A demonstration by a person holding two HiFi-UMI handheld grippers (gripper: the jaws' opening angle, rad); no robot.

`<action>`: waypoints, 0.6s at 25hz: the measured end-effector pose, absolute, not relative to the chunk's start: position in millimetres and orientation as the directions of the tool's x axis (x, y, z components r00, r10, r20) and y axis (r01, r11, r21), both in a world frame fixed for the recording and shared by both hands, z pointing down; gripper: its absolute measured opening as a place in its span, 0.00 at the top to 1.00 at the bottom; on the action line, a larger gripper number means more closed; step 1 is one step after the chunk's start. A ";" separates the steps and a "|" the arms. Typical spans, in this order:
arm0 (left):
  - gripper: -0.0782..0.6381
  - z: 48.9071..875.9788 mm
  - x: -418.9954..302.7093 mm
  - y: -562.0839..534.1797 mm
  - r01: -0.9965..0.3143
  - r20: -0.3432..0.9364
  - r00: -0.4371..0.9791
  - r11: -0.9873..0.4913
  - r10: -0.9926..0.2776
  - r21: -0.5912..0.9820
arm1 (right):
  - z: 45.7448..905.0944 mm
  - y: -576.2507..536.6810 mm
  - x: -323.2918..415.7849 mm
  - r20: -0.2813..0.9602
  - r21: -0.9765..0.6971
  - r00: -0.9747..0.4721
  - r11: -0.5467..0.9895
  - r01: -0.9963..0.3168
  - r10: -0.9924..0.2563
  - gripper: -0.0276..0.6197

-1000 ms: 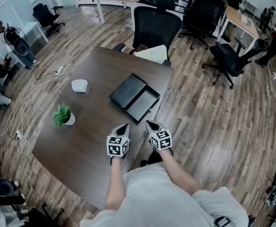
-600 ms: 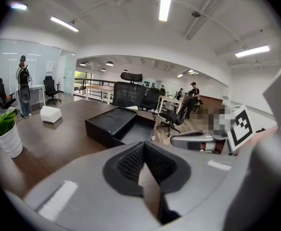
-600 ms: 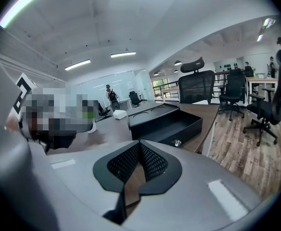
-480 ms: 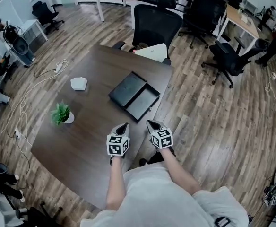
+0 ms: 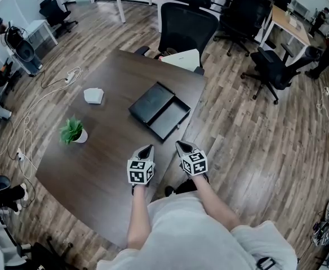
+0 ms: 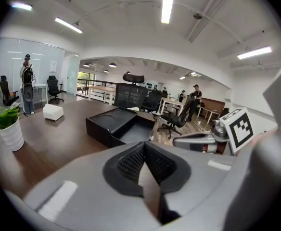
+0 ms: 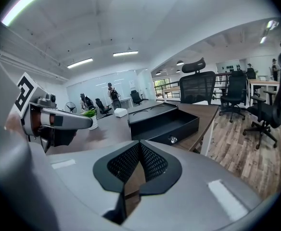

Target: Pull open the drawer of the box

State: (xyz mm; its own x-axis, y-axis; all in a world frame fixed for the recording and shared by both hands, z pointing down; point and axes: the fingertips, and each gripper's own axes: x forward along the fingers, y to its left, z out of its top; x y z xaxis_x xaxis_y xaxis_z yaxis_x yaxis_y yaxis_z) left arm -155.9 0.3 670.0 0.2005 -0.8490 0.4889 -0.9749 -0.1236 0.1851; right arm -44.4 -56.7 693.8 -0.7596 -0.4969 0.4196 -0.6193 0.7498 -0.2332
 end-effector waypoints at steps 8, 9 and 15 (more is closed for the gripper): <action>0.82 665.1 -145.1 -6.6 -0.974 0.482 0.207 -0.136 -0.852 0.179 | 691.2 -59.9 -34.3 0.420 -0.230 -0.758 0.749 -0.621 -0.500 0.95; 0.82 664.4 -144.3 -6.0 -0.975 0.483 0.206 -0.139 -0.851 0.172 | 690.4 -59.0 -33.6 0.421 -0.221 -0.755 0.750 -0.624 -0.503 0.95; 0.82 663.8 -142.3 -4.8 -0.980 0.491 0.198 -0.151 -0.848 0.133 | 685.7 -56.1 -33.7 0.413 -0.140 -0.745 0.772 -0.620 -0.524 0.95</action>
